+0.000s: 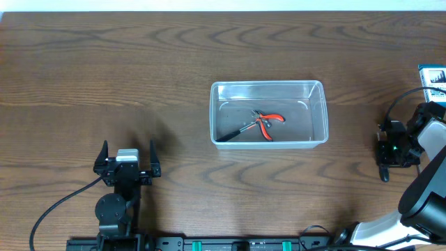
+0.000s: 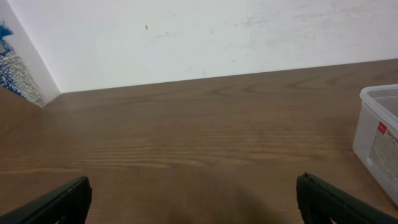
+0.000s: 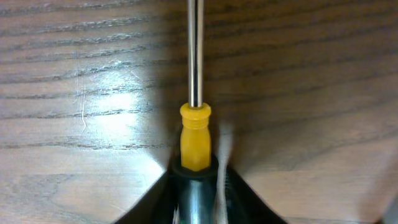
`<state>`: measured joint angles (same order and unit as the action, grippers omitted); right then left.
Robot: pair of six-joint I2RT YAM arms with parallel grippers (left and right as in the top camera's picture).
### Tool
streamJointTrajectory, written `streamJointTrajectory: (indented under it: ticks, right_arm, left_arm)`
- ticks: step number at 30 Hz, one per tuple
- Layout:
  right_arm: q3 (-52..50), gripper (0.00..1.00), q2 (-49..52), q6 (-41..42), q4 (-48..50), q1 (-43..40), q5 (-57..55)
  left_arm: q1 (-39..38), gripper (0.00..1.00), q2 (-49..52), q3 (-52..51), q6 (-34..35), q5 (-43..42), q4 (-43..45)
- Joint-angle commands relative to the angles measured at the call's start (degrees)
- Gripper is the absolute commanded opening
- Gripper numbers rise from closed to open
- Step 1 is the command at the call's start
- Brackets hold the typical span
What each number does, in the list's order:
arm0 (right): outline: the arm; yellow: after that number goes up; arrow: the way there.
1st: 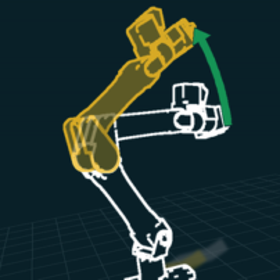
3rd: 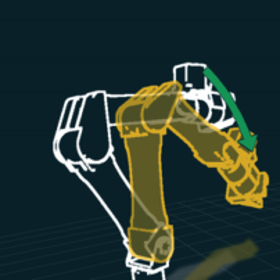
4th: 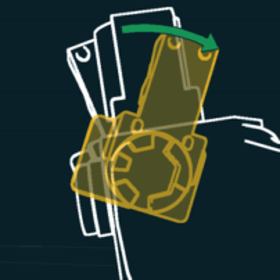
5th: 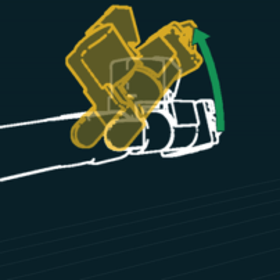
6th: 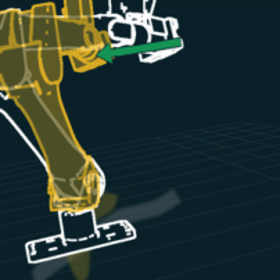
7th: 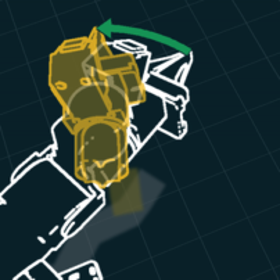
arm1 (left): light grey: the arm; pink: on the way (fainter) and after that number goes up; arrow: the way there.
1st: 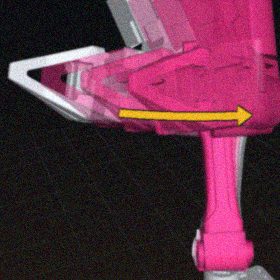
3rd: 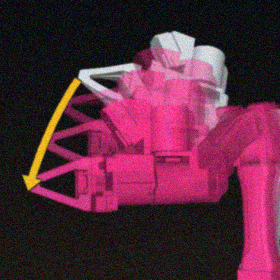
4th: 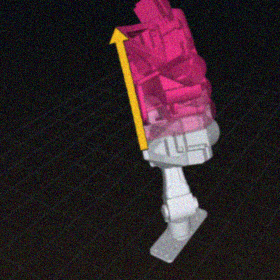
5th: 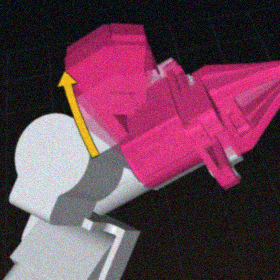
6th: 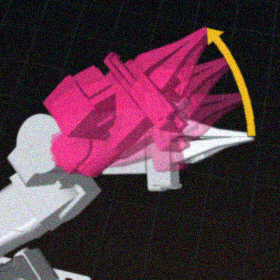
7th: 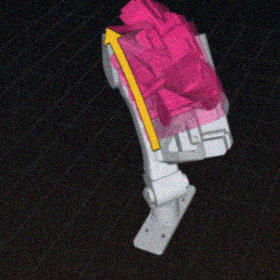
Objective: Pack container
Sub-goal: 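Lift the screwdriver and carry it left over the container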
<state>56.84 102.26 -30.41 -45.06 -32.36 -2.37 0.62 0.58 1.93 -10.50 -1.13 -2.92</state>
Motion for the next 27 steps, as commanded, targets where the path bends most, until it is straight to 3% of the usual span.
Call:
streamJointTrajectory:
  ticks: [1,7,13,21,27]
  right_arm:
    - [-0.70,0.24,0.42,0.17,0.52,-0.26,-1.25]
    - [-0.26,0.26,0.39,1.73,0.98,-0.24,-1.22]
    - [1.16,0.10,0.39,2.10,0.48,-0.20,-1.25]
    - [3.58,0.11,0.31,3.56,0.17,0.42,0.96]
    - [12.68,0.10,0.26,3.80,-5.68,4.48,4.83]
  left_arm:
    - [-0.07,0.98,-0.31,-1.70,0.28,0.28,-1.01]
    - [-0.07,0.98,-0.31,-1.70,0.28,0.28,-0.98]
    - [-0.07,0.98,-0.31,-1.70,0.28,0.28,-1.01]
    - [-0.07,0.98,-0.31,-1.70,0.28,0.28,-0.98]
    - [-0.07,0.98,-0.31,-1.70,0.28,0.28,-1.01]
